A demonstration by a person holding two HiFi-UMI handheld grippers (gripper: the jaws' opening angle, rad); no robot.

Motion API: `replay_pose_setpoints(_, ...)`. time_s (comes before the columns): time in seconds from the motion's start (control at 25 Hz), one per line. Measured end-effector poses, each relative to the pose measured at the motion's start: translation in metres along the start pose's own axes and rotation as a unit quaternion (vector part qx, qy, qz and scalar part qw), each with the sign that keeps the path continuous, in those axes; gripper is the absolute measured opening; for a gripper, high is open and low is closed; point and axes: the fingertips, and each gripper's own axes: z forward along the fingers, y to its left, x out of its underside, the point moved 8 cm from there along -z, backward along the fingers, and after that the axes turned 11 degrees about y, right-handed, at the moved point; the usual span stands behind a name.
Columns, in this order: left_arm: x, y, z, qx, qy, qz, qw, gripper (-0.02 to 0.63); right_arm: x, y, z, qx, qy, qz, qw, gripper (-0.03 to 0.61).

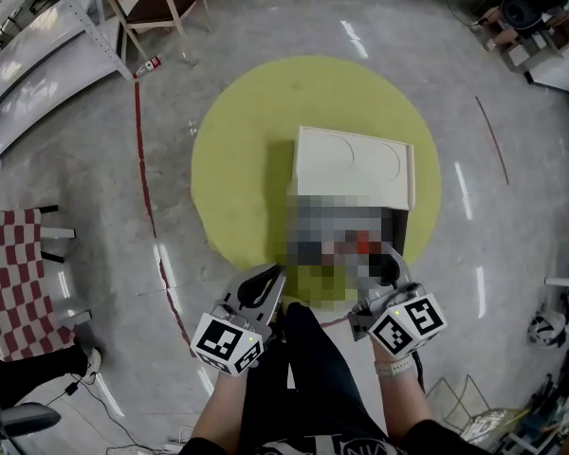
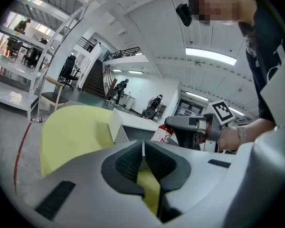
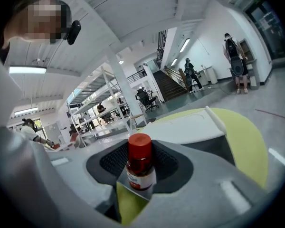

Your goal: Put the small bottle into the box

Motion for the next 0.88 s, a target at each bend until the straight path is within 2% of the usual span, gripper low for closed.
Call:
replay_pose_setpoints(0.2, 0.003, 0.006, -0.001, -0.005, -0.001, -0.004, 1.0, 0.023, 0.008, 0.006, 0.012, 0.018, 0.041, -0.078, 0.996, 0.147)
replay_pose_setpoints(0.52, 0.008, 0.01, -0.002, -0.012, 0.003, -0.012, 0.9999, 0.023, 0.012, 0.009, 0.022, 0.019, 0.07, -0.139, 0.988, 0.147)
replay_pose_setpoints(0.76, 0.011, 0.012, -0.002, -0.012, 0.004, -0.016, 0.9998, 0.023, 0.014, 0.013, 0.028, 0.02, 0.107, -0.2, 0.974, 0.147)
replay_pose_setpoints(0.88, 0.011, 0.011, -0.001, -0.014, 0.003, -0.017, 0.9998, 0.023, 0.016, 0.012, 0.028, 0.021, 0.116, -0.208, 0.971, 0.147)
